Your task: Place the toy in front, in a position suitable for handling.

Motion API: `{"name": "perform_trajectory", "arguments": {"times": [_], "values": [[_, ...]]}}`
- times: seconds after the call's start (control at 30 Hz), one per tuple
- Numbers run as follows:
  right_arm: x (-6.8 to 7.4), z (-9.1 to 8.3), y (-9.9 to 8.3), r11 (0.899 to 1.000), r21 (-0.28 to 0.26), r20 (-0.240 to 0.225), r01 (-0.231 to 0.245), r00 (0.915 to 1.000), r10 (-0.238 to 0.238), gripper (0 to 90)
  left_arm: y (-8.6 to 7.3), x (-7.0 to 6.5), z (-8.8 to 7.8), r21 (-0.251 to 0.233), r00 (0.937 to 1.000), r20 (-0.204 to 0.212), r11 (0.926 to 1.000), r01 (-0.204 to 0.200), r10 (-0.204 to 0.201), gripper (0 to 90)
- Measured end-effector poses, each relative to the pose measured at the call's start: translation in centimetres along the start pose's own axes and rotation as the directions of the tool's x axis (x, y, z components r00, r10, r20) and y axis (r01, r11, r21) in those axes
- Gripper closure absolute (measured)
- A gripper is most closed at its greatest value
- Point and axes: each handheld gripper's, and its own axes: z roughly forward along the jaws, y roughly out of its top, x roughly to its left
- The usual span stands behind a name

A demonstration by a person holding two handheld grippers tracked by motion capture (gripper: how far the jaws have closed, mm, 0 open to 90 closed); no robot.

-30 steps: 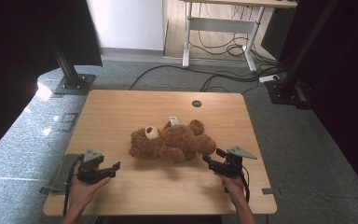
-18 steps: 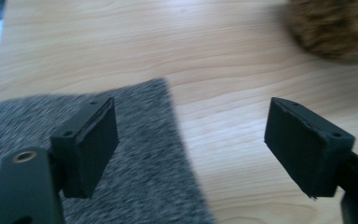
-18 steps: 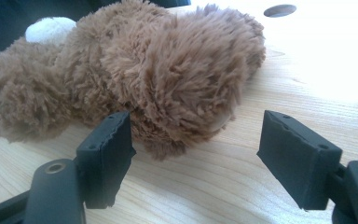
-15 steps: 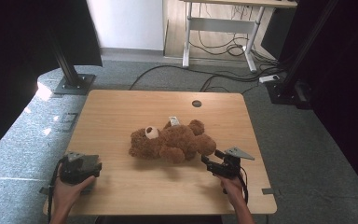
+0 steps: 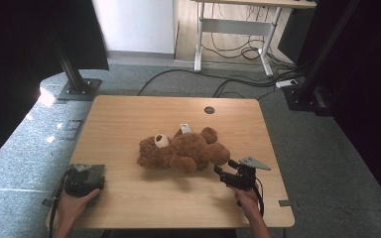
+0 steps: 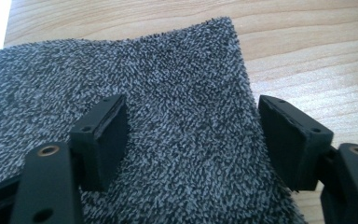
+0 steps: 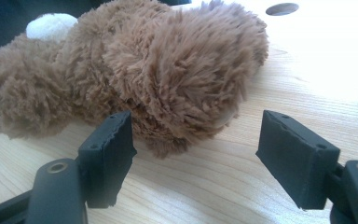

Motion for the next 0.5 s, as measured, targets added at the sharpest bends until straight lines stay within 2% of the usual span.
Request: {"name": "perform_trajectory", "arguments": {"times": [0.1, 0.17, 0.23, 0.27, 0.33, 0.5], "values": [[-0.07, -0.06, -0.01, 1.000, 0.001, 0.001, -0.004, 1.0000, 0.004, 26.5, 0.03, 0.13, 0.04, -0.005, 0.9998, 0.002, 0.9998, 0.017, -0.017, 29.9], [-0.14, -0.05, -0.04, 1.000, 0.002, 0.003, -0.009, 1.0000, 0.009, 26.5, 0.06, 0.24, -0.03, -0.008, 0.9998, -0.003, 0.9997, 0.022, -0.022, 39.0], [-0.18, -0.03, -0.05, 1.000, 0.001, 0.004, -0.012, 0.9999, 0.012, 26.5, 0.00, 0.24, -0.11, -0.017, 0.9999, -0.005, 0.9998, 0.009, -0.009, 46.8], [-0.18, -0.01, -0.05, 1.000, 0.002, 0.004, -0.013, 0.9999, 0.013, 26.5, 0.00, 0.19, -0.13, -0.018, 1.0000, -0.001, 0.9998, 0.001, -0.001, 46.8], [-0.15, 0.03, -0.06, 1.000, 0.003, 0.009, -0.016, 0.9998, 0.016, 26.6, 0.04, 0.02, -0.19, -0.017, 0.9998, 0.006, 0.9997, -0.019, 0.019, 53.7], [-0.16, 0.02, -0.10, 1.000, 0.003, 0.010, -0.025, 0.9996, 0.025, 26.7, 0.01, -0.28, -0.25, -0.021, 0.9995, 0.008, 0.9993, -0.031, 0.031, 60.2]]}}
